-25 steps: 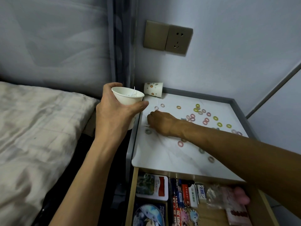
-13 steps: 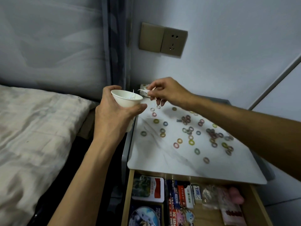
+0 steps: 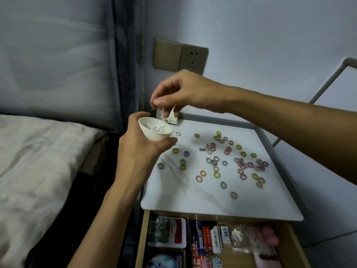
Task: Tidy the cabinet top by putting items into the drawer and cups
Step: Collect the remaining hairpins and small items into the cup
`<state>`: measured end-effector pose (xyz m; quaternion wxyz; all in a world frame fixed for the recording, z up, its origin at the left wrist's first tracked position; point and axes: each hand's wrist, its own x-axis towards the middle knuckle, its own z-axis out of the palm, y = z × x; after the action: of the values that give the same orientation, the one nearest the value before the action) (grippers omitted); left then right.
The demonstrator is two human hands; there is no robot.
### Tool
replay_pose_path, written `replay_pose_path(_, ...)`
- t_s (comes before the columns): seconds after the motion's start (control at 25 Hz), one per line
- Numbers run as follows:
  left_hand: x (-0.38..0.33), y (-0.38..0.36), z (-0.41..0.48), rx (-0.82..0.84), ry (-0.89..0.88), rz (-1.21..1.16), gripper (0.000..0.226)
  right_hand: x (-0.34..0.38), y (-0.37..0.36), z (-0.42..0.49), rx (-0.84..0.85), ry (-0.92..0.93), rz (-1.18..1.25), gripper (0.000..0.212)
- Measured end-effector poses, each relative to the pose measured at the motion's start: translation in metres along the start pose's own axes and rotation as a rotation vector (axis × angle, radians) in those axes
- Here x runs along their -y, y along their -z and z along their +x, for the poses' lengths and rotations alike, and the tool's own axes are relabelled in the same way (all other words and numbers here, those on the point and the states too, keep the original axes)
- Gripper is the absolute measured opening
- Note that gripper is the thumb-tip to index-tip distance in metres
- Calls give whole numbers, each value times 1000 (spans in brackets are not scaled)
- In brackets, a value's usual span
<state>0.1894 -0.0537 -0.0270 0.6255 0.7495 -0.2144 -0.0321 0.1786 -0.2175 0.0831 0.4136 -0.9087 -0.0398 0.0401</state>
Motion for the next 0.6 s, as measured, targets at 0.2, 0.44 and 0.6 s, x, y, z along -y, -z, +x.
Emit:
replay_pose_path(0.2,3,7,5,-85,-14,-30,70,-64,5,10,-275,-161,64,6)
replay_pose_path(0.44,10,21,14,-218,27,-76,74,-172,-46,45,-407,-618,-460,25)
replay_pose_path(0.6,16,24,19,-206,25,-49,73,-188,-66,73,-625,-804,-382,43)
